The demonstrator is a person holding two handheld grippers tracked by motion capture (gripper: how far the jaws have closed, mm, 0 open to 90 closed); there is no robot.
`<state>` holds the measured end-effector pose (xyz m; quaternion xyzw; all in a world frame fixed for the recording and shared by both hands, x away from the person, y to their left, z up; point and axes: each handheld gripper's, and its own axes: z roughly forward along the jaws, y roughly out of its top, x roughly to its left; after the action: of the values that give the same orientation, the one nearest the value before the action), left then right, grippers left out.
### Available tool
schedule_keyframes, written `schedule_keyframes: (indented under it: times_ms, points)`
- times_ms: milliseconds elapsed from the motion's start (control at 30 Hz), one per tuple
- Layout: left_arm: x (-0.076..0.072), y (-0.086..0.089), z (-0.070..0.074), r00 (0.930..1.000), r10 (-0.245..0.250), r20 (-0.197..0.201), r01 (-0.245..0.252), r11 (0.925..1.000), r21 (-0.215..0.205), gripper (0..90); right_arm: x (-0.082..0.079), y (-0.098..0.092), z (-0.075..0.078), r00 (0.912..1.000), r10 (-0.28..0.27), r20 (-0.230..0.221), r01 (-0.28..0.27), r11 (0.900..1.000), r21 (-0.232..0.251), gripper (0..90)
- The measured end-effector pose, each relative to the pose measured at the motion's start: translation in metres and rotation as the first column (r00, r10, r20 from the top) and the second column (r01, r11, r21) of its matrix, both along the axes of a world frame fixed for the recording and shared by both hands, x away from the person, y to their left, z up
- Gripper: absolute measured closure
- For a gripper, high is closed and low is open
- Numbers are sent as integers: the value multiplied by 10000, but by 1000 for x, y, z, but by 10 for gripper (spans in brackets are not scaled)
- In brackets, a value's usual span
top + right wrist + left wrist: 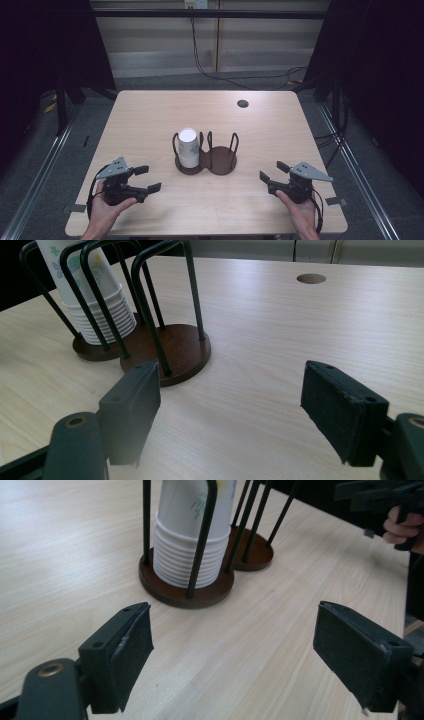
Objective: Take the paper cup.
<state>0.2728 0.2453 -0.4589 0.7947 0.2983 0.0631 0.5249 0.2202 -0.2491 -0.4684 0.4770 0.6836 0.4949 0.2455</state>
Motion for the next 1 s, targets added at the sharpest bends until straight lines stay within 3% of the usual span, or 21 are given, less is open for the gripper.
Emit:
schedule_keyframes:
  times_ms: [167,233,300,500,700,867,1000]
  points:
    - [1,-3,1,9998,166,-50,-166,9999,25,162,-3,0,1,10000,-48,52,48,10000,-13,225]
    - [2,-5,3,10000,-27,-14,28,10000,57,180,-3,0,1,10000,-60,36,60,10000,-22,218]
    - [2,-7,5,9999,-83,93,82,9999,115,184,-2,2,-1,9998,28,-203,-28,10000,1,198]
    - [3,-10,15,9992,93,377,-94,10000,20,184,-4,4,0,9999,67,-78,-67,10000,18,191]
    - [9,-15,26,9972,-414,625,392,9986,363,206,-5,4,2,9996,268,-73,-267,9995,156,181]
    - [15,-15,32,9973,-339,655,315,9988,382,189,-7,5,2,9990,434,-109,-431,9988,235,180]
    - [22,-13,38,9963,-564,656,531,9973,502,201,-7,7,3,9982,605,-20,-604,9980,176,180]
